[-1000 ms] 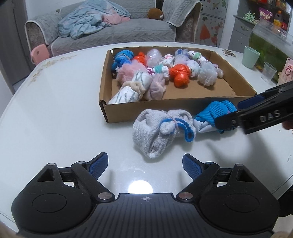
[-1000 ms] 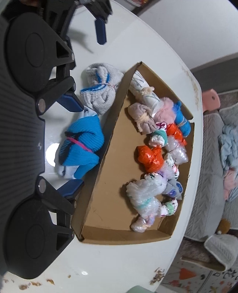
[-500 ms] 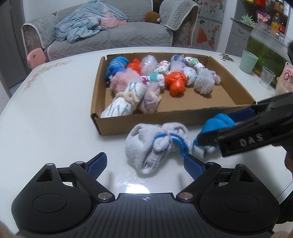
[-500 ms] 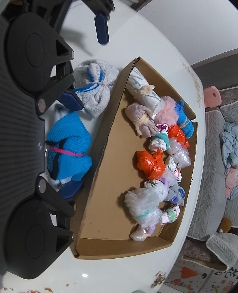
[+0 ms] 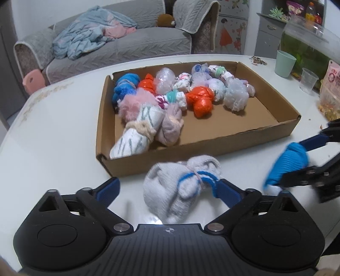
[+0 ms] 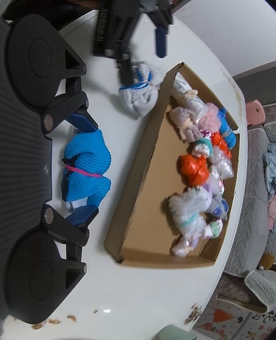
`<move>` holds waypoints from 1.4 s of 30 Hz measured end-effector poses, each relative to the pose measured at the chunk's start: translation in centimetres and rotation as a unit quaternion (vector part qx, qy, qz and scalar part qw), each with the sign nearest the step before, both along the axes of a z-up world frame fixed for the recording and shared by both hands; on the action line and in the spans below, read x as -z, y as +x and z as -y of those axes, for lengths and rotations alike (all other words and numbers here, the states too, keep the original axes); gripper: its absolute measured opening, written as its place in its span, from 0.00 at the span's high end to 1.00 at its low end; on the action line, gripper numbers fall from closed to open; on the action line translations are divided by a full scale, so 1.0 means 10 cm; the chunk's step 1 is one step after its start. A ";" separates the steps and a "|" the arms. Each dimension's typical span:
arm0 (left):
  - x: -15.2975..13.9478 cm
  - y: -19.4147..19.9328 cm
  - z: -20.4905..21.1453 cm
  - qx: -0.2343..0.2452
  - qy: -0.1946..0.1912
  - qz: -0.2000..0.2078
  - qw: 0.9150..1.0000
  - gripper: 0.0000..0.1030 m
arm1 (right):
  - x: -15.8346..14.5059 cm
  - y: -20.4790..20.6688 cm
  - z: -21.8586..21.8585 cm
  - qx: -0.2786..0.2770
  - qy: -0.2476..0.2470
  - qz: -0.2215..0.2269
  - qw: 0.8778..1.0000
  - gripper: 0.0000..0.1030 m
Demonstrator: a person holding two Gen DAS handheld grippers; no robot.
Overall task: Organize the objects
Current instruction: 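Grasp the grey blue-tied sock bundle with the left gripper while the right grasps the blue pink-banded bundle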
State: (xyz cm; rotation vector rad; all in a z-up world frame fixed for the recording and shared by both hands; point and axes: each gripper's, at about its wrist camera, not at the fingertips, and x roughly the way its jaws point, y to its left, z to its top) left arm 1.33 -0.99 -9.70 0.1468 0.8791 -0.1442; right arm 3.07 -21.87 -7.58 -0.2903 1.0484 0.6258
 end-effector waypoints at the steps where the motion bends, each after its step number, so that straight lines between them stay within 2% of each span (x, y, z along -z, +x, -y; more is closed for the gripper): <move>1: 0.02 0.04 0.00 0.006 0.002 0.000 1.000 0.00 | 0.00 0.01 0.04 0.005 0.001 -0.003 1.000 0.28; 4: 0.09 0.14 -0.04 0.019 -0.001 -0.007 1.000 0.01 | 0.01 0.04 0.09 0.014 0.002 -0.008 1.000 0.28; 6: 0.14 0.19 -0.06 0.027 -0.024 -0.021 0.999 0.03 | 0.01 0.04 0.09 0.014 -0.001 -0.008 1.000 0.28; 9: 0.20 0.17 -0.04 0.043 -0.059 -0.052 0.996 0.22 | 0.00 0.03 0.13 0.020 -0.004 -0.010 1.000 0.28; 16: 0.17 -0.02 0.19 0.078 -0.050 -0.053 0.994 0.46 | -0.02 0.05 0.25 0.056 0.013 -0.029 0.998 0.24; 21: 0.15 -0.07 0.28 0.095 -0.050 -0.060 0.992 0.47 | -0.01 0.05 0.21 0.051 0.010 -0.029 0.998 0.24; 23: 0.13 -0.10 0.30 0.098 -0.048 -0.054 0.993 0.42 | 0.00 0.05 0.20 0.046 0.006 -0.026 0.999 0.24; 25: 0.09 -0.10 0.30 0.093 -0.039 -0.044 0.994 0.26 | 0.01 0.06 0.18 0.038 0.002 -0.022 0.999 0.24; 30: 0.03 0.05 0.27 0.077 -0.032 -0.034 0.996 0.19 | 0.03 0.07 0.13 0.011 -0.011 -0.014 1.000 0.26; 32: 0.07 0.12 0.29 0.081 -0.026 -0.038 0.996 0.20 | 0.04 0.08 0.12 0.006 -0.011 -0.010 1.000 0.25; 37: 0.19 0.19 0.29 0.084 -0.040 -0.061 0.994 0.32 | 0.07 0.11 0.10 0.000 -0.005 -0.014 1.000 0.22; 41: 0.21 0.15 0.33 0.091 -0.029 -0.058 0.994 0.38 | 0.09 0.12 0.07 -0.005 -0.005 -0.012 1.000 0.21; 42: 0.20 0.14 0.34 0.093 -0.030 -0.058 0.993 0.43 | 0.10 0.12 0.06 -0.008 -0.006 -0.012 1.000 0.20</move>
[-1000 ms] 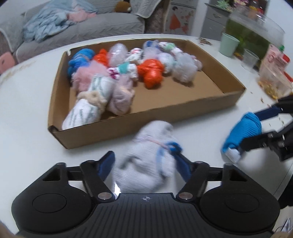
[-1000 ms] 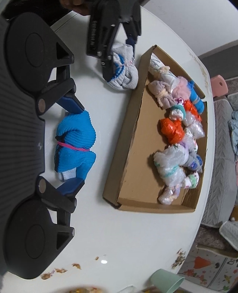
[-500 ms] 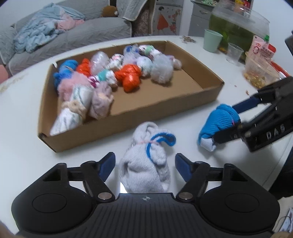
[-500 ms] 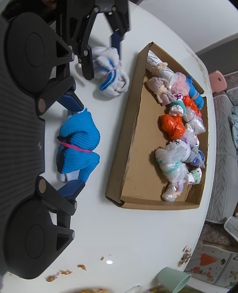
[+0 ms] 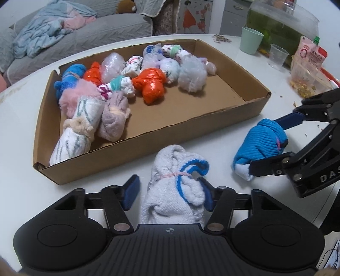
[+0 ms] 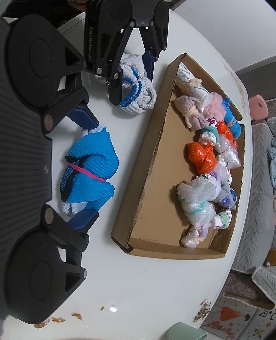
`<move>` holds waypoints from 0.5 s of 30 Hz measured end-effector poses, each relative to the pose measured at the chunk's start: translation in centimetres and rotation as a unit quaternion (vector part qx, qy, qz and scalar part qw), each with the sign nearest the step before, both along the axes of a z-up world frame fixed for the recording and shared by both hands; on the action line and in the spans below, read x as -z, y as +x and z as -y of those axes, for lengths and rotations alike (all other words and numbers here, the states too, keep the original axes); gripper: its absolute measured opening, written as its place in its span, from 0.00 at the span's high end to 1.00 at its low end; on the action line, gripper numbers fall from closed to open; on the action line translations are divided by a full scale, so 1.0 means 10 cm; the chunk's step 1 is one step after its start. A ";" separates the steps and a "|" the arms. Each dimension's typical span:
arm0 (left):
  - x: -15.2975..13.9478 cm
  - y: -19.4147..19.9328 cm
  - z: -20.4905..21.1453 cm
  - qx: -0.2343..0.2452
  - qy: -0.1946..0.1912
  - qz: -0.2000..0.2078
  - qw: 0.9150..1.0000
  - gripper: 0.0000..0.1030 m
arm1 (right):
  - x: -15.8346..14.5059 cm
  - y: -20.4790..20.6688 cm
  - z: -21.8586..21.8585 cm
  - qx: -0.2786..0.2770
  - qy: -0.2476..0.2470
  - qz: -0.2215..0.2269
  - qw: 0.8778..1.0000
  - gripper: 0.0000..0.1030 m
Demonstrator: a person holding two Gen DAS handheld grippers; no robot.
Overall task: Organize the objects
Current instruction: 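Grasp the grey blue-tied sock bundle with the left gripper while the right grasps the blue pink-banded bundle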
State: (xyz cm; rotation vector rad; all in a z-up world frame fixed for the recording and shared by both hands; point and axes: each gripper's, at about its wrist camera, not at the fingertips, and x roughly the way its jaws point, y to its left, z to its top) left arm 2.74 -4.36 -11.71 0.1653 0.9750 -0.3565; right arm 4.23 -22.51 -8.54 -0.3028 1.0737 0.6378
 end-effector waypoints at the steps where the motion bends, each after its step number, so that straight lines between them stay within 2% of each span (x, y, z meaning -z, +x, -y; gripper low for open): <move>1: -0.01 0.00 0.01 0.001 -0.002 0.000 1.000 0.50 | 0.00 0.00 -0.01 -0.002 -0.001 0.001 1.000 0.21; 4: -0.02 -0.01 0.02 -0.001 -0.005 -0.002 1.000 0.54 | -0.01 -0.01 -0.03 -0.008 -0.001 0.002 1.000 0.28; 7: -0.02 -0.04 0.01 -0.004 -0.009 -0.003 1.000 0.55 | -0.05 -0.04 -0.02 -0.011 0.005 -0.007 1.000 0.35; 15: -0.03 -0.11 -0.08 -0.024 -0.009 -0.002 1.000 0.54 | -0.12 -0.14 0.04 -0.019 0.016 -0.022 0.999 0.33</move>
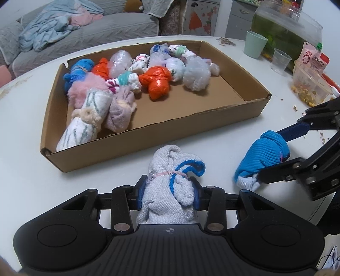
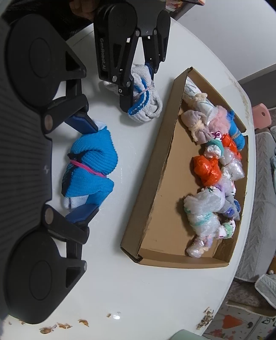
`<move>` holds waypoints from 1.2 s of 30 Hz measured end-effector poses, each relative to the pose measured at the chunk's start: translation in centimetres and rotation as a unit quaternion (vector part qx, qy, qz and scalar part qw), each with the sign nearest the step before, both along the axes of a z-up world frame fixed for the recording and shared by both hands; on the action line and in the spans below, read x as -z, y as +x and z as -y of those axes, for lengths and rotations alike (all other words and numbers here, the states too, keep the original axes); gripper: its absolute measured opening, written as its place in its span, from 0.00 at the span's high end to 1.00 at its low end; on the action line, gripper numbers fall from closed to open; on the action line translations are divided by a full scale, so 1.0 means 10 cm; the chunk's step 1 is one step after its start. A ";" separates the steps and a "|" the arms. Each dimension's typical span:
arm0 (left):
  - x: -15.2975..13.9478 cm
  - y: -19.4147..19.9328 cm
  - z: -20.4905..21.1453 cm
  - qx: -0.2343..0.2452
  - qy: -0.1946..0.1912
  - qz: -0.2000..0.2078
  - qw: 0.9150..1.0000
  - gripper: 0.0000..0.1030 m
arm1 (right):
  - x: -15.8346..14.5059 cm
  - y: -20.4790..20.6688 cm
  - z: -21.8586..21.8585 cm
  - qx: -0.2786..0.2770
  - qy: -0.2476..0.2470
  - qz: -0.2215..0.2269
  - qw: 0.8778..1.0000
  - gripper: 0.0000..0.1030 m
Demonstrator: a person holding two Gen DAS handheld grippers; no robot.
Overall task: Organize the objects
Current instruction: 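Grasp the grey blue-tied sock bundle with the left gripper while the right grasps the blue pink-banded bundle, then carry both bundles over the tray and lower them beside the others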
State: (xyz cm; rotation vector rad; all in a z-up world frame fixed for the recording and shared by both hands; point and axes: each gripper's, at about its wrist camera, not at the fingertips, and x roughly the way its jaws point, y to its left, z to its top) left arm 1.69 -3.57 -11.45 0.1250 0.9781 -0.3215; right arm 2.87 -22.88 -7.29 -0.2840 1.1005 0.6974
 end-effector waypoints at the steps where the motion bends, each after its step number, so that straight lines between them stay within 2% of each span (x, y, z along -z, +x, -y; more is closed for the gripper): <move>1: 0.00 -0.01 -0.01 -0.001 -0.001 -0.001 1.000 0.54 | -0.05 -0.01 0.02 -0.010 0.003 0.004 1.000 0.32; 4: 0.00 -0.05 -0.05 0.001 0.000 0.000 1.000 0.54 | -0.21 -0.05 0.06 -0.054 0.006 0.031 0.998 0.22; 6: 0.00 -0.07 -0.06 0.006 0.003 0.000 1.000 0.54 | -0.27 -0.06 0.06 -0.096 0.008 0.056 0.994 0.23; 8: 0.00 -0.08 -0.07 0.007 0.002 -0.001 1.000 0.54 | -0.27 -0.08 0.02 -0.158 0.003 0.076 0.984 0.23; 11: 0.00 -0.11 -0.08 0.007 0.002 0.000 1.000 0.54 | -0.14 -0.05 -0.05 -0.239 -0.025 0.085 0.967 0.28; 15: 0.00 -0.13 -0.07 0.010 0.005 0.000 1.000 0.53 | -0.01 0.07 -0.12 -0.282 -0.023 0.068 0.957 0.36; 18: -0.01 -0.13 -0.07 0.010 0.005 -0.003 1.000 0.53 | 0.07 0.10 -0.22 -0.307 -0.044 0.071 0.948 0.39; 19: -0.01 -0.13 -0.07 0.009 0.005 -0.003 1.000 0.53 | 0.10 0.09 -0.23 -0.312 -0.056 0.073 0.946 0.42; 23: 0.00 -0.13 -0.05 0.008 0.008 0.002 1.000 0.52 | 0.20 0.00 -0.27 -0.319 -0.077 0.073 0.942 0.49; 28: -0.03 -0.15 -0.01 0.001 0.015 0.008 1.000 0.55 | 0.16 0.00 -0.29 -0.287 -0.068 0.058 0.954 0.53; 32: -0.18 -0.18 0.01 -0.003 0.017 0.019 1.000 0.56 | -0.04 0.06 -0.21 -0.234 -0.025 0.053 0.970 0.53; 36: -0.47 -0.15 0.05 -0.001 0.022 0.038 0.999 0.56 | -0.39 0.13 -0.12 -0.175 0.036 0.078 0.981 0.53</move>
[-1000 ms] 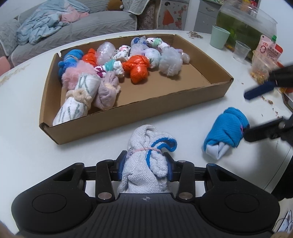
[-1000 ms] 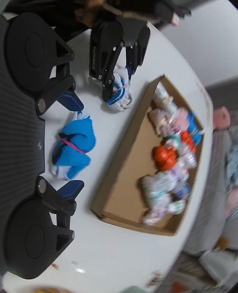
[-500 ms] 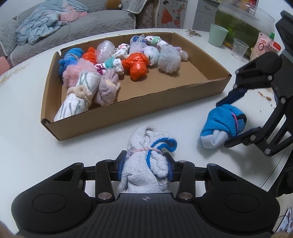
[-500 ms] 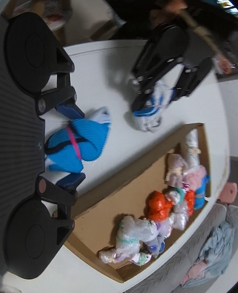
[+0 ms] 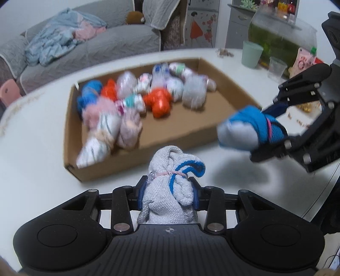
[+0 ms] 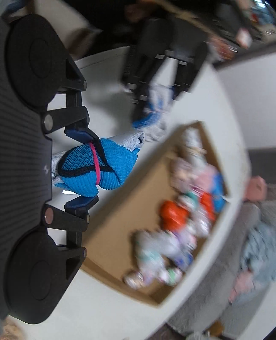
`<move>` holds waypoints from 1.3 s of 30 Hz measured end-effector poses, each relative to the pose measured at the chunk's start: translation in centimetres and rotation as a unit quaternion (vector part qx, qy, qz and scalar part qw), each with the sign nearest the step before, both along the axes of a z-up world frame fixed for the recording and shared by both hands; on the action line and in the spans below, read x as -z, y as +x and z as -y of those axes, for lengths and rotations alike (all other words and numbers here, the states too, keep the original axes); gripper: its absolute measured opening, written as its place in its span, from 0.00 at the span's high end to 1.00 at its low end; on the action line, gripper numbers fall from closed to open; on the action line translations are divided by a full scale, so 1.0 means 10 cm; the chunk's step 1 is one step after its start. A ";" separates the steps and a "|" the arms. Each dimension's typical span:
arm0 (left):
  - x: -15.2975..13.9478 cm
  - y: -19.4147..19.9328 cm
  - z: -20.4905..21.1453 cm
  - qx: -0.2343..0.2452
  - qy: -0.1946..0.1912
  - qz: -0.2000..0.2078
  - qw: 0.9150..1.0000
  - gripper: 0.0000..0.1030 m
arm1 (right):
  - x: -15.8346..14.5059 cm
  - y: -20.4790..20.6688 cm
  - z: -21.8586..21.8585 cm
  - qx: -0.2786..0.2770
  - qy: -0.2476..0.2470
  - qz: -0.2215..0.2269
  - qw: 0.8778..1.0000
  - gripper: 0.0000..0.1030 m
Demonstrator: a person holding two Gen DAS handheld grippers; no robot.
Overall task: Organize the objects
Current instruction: 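Carry both bundles over the tray and lower them beside the others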
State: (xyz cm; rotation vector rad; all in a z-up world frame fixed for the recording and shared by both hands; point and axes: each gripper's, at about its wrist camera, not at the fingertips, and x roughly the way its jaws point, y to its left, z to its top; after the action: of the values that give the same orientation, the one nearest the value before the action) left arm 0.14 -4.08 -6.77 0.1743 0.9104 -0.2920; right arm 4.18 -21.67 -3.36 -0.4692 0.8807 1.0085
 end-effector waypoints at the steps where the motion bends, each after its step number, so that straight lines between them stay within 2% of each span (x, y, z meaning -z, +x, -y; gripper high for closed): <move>1: -0.08 0.02 0.01 -0.001 0.000 0.006 1.000 0.56 | -0.06 0.06 0.03 0.015 0.015 0.001 1.000 0.53; 5: -0.36 0.21 0.05 -0.011 0.000 0.024 1.000 0.56 | -0.25 0.26 0.11 0.074 0.049 0.015 0.996 0.53; 8: -0.50 0.40 0.13 -0.015 0.014 0.038 0.999 0.56 | -0.28 0.43 0.13 0.115 0.051 0.020 0.992 0.53; 11: -0.53 0.62 0.22 -0.016 0.011 0.032 0.999 0.56 | -0.24 0.61 0.10 0.137 0.046 0.011 0.989 0.53; 18: -0.28 0.97 0.40 -0.006 0.021 0.000 1.000 0.56 | -0.09 0.83 0.08 0.140 0.025 -0.013 0.990 0.53; 26: 0.03 1.02 0.43 0.000 0.028 -0.030 0.999 0.55 | 0.04 0.86 0.06 0.127 0.007 -0.051 0.991 0.53; 39: 0.19 1.15 0.50 -0.016 0.034 -0.035 0.999 0.55 | 0.23 0.92 -0.03 0.131 -0.024 -0.058 0.989 0.53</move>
State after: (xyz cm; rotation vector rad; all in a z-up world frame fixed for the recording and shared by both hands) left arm 11.60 -9.05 -8.66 0.2120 0.9930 -0.2390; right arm 13.39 -21.32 -5.66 -0.3269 1.0436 0.7811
